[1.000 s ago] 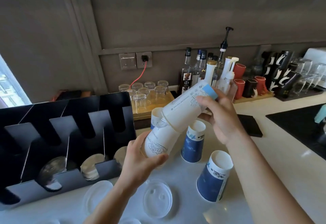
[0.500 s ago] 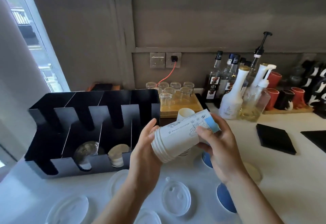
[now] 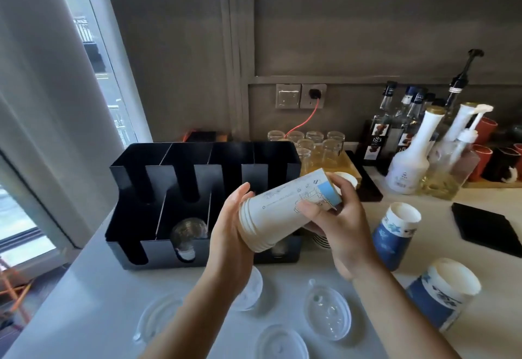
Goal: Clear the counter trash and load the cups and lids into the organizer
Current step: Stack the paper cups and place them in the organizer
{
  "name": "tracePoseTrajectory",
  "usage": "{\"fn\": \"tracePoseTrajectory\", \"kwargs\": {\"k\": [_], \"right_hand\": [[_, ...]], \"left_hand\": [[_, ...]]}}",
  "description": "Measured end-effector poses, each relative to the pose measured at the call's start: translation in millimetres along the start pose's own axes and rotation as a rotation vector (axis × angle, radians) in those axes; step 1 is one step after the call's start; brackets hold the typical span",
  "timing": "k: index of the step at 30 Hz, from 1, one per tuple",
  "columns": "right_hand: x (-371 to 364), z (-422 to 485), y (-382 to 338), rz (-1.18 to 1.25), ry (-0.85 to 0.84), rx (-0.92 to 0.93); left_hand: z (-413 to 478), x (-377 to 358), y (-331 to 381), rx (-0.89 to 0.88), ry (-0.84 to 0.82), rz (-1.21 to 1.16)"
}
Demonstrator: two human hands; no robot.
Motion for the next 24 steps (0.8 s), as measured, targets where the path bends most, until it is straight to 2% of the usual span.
{"fn": "tracePoseTrajectory", "kwargs": {"k": [3, 7, 10, 13, 15, 17, 19, 24], "right_hand": [[-25.0, 2.7, -0.5, 0.052, -0.017, -0.009], [-52.6, 6.1, 0.0, 0.081, -0.005, -0.027], [-69.7, 13.1, -6.6, 0.077, 0.0, -0.025], [-89.4, 25.5, -12.8, 0.035, -0.011, -0.02], [-100.1, 35.5, -16.7, 0.016, -0.01, -0.005], [-109.7, 43.1, -20.2, -0.001, 0.01, 0.021], [-117.9, 49.7, -24.3, -0.008, 0.033, 0.057], [-134.9, 66.1, -39.3, -0.049, 0.046, 0.119]], "left_hand": [[8.1, 27.0, 30.6, -0.079, -0.026, 0.153], [13.3, 85.6, 80.3, -0.318, -0.039, 0.447], [14.1, 144.1, 116.7, -0.495, -0.008, 0.819], [20.8, 207.7, 144.8, -0.581, 0.097, 1.295], [23.0, 243.3, 157.2, -0.616, 0.177, 1.507], [23.5, 280.1, 155.5, -0.585, 0.218, 1.622], [25.0, 318.3, 139.3, -0.461, 0.205, 1.689], [24.5, 376.6, 68.4, 0.022, -0.047, 1.989]]}}
Point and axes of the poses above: each hand's wrist, its own z-axis towards the middle knuckle, its own x-axis out of the back of the hand, y = z × x, the point moved 10 cm from there along z, towards the middle knuckle, and after that the axes turned 14 degrees about -x, right-handed, at the moved point
